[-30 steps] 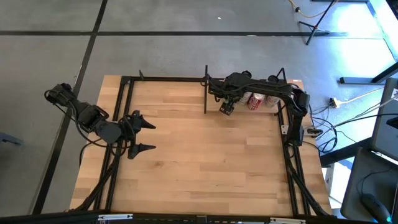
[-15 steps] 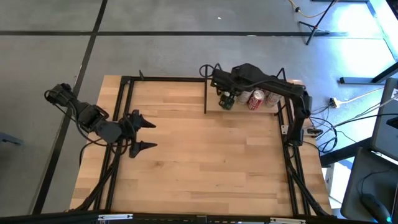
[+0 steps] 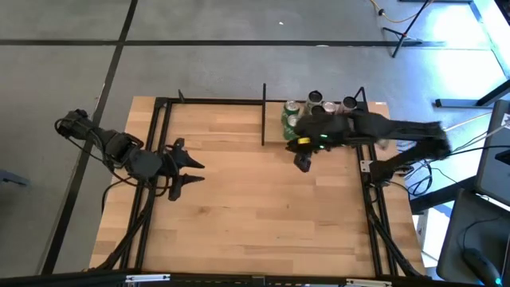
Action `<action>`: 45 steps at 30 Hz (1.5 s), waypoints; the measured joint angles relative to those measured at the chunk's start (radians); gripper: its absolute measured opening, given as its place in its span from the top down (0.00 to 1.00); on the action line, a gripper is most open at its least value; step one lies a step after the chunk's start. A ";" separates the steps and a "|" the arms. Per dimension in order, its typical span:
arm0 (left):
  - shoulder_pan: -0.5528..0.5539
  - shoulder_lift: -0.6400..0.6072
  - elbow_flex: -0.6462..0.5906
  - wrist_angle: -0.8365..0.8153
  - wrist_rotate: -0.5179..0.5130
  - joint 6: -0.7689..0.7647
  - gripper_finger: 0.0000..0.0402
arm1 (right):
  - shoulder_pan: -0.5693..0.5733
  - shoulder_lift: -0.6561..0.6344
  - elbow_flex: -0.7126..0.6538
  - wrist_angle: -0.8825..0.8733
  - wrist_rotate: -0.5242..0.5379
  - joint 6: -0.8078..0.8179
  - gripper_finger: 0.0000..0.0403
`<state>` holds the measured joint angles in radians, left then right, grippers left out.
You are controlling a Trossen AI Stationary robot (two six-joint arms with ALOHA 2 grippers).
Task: Place canned beverage on shelf
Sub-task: Return to Home Position
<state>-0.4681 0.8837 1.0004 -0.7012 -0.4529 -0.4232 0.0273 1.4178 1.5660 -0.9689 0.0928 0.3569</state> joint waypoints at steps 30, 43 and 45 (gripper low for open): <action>0.202 -0.068 -0.336 0.661 0.334 0.301 0.95 | 0.051 -0.996 -1.268 1.046 -0.322 -0.077 0.86; 0.354 -0.374 -0.662 0.762 0.344 0.269 0.95 | 0.051 -1.318 -1.502 1.205 -0.285 -0.102 0.86; 0.365 -0.420 -0.707 0.770 0.348 0.249 0.95 | 0.051 -1.349 -1.520 1.206 -0.285 -0.104 0.86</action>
<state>-0.1026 0.4632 0.2937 0.0683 -0.1046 -0.1739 0.0780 0.0684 0.0457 0.2370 -0.1918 0.2526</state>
